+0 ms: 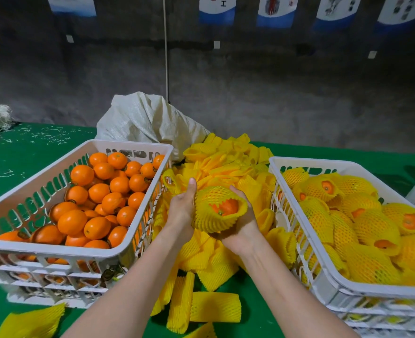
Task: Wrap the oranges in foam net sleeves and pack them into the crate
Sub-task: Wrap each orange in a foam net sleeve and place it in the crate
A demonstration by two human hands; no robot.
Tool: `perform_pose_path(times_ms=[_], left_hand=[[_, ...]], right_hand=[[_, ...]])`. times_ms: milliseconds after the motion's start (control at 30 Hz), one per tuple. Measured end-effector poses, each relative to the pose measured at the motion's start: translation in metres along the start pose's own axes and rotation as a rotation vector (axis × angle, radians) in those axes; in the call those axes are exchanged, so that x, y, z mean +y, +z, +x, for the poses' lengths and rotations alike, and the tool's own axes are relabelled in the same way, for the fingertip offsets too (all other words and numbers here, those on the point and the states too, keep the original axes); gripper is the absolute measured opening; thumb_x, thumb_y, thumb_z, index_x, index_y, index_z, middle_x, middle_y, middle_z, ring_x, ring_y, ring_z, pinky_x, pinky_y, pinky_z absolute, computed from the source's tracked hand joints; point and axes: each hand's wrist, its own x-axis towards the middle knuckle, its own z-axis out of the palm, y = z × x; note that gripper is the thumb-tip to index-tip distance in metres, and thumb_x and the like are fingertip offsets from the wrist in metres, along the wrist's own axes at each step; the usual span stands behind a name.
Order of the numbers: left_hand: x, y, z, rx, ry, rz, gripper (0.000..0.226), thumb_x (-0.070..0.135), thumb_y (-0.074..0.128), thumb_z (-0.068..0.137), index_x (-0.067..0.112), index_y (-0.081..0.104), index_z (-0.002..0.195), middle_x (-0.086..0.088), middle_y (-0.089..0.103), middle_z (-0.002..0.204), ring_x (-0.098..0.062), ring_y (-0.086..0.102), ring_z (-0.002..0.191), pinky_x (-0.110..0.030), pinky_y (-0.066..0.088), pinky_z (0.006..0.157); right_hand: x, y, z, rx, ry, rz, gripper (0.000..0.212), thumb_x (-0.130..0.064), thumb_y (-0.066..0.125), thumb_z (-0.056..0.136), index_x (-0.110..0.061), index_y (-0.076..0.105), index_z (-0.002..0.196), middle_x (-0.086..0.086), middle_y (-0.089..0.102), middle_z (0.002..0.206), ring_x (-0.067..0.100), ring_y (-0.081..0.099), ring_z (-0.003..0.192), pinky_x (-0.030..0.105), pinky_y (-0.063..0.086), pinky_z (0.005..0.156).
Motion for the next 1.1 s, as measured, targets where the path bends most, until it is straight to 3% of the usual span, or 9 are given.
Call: perform_pose_path(times_ms=[200, 333, 400, 500, 600, 667, 800, 1000, 1100], left_hand=[[-0.005, -0.001, 0.000, -0.055, 0.257, 0.197, 0.059, 0.043, 0.049, 0.091, 0.022, 0.044, 0.036, 0.007, 0.048, 0.036, -0.006, 0.046, 0.034, -0.017, 0.037, 0.039], [-0.008, -0.001, 0.001, -0.033, 0.348, 0.216, 0.057, 0.044, 0.050, 0.088, 0.018, 0.035, 0.040, 0.004, 0.035, 0.039, -0.013, 0.031, 0.043, -0.028, 0.025, 0.050], [-0.004, 0.002, 0.000, -0.014, 0.250, 0.285, 0.052, 0.055, 0.050, 0.083, 0.013, 0.046, 0.052, -0.001, 0.049, 0.051, -0.018, 0.045, 0.053, -0.031, 0.036, 0.057], [0.004, -0.001, -0.007, -0.191, -0.222, 0.240, 0.057, 0.070, 0.048, 0.080, 0.017, 0.060, 0.098, -0.010, 0.069, 0.093, -0.028, 0.068, 0.083, -0.041, 0.056, 0.076], [0.010, 0.005, -0.017, -0.375, -0.506, -0.079, 0.069, 0.066, 0.062, 0.067, 0.016, 0.057, 0.114, -0.020, 0.071, 0.099, -0.041, 0.070, 0.078, -0.050, 0.058, 0.062], [0.009, 0.010, -0.019, -0.402, -0.506, -0.110, 0.068, 0.060, 0.068, 0.060, 0.017, 0.060, 0.112, -0.019, 0.073, 0.093, -0.038, 0.071, 0.079, -0.048, 0.057, 0.060], [0.004, 0.013, -0.017, -0.457, -0.506, -0.064, 0.066, 0.056, 0.072, 0.060, 0.018, 0.063, 0.113, -0.020, 0.072, 0.100, -0.042, 0.069, 0.087, -0.055, 0.056, 0.067], [0.001, 0.019, -0.018, -0.485, -0.476, 0.026, 0.050, 0.045, 0.072, 0.062, 0.014, 0.067, 0.101, -0.018, 0.072, 0.087, -0.034, 0.071, 0.073, -0.044, 0.057, 0.061], [-0.001, 0.028, -0.017, -0.379, -0.438, -0.003, 0.032, 0.039, 0.067, 0.075, 0.014, 0.066, 0.096, -0.012, 0.073, 0.077, -0.028, 0.070, 0.069, -0.037, 0.054, 0.063]], right_hand=[[0.002, -0.004, -0.001, -0.059, -0.026, 0.026, 0.038, -0.045, 0.055, 0.083, -0.012, 0.068, 0.095, 0.015, 0.070, 0.088, 0.031, 0.061, 0.088, 0.039, 0.049, 0.078], [0.004, -0.008, 0.003, -0.037, -0.148, -0.047, 0.034, -0.042, 0.052, 0.086, -0.014, 0.067, 0.095, 0.012, 0.069, 0.084, 0.025, 0.064, 0.079, 0.033, 0.051, 0.066], [0.001, -0.011, 0.004, -0.021, -0.240, -0.109, 0.029, -0.040, 0.052, 0.087, -0.016, 0.067, 0.090, 0.007, 0.071, 0.079, 0.019, 0.067, 0.071, 0.028, 0.051, 0.058], [-0.006, -0.016, 0.004, 0.041, -0.381, -0.253, 0.025, -0.041, 0.049, 0.090, -0.023, 0.066, 0.093, -0.001, 0.073, 0.082, 0.012, 0.069, 0.075, 0.026, 0.054, 0.060], [-0.011, -0.022, 0.001, 0.074, -0.537, -0.500, 0.021, -0.035, 0.043, 0.096, -0.031, 0.062, 0.089, -0.017, 0.070, 0.084, -0.005, 0.063, 0.083, 0.019, 0.053, 0.072], [-0.013, -0.024, -0.004, 0.089, -0.634, -0.594, 0.023, -0.026, 0.044, 0.098, -0.024, 0.063, 0.086, -0.020, 0.068, 0.072, -0.011, 0.061, 0.070, 0.010, 0.049, 0.058], [-0.015, -0.028, -0.009, 0.067, -0.794, -0.778, 0.045, -0.035, 0.041, 0.087, 0.008, 0.047, 0.076, 0.030, 0.045, 0.080, 0.040, 0.045, 0.081, 0.036, 0.035, 0.067], [-0.020, -0.044, -0.009, 0.022, -0.841, -0.944, 0.035, -0.026, 0.042, 0.096, -0.013, 0.038, 0.064, 0.007, 0.033, 0.064, 0.018, 0.033, 0.062, 0.034, 0.026, 0.059], [-0.018, -0.050, -0.012, 0.062, -0.789, -0.944, 0.016, -0.036, 0.042, 0.097, -0.027, 0.053, 0.103, -0.013, 0.053, 0.098, -0.003, 0.050, 0.090, 0.013, 0.039, 0.074]])
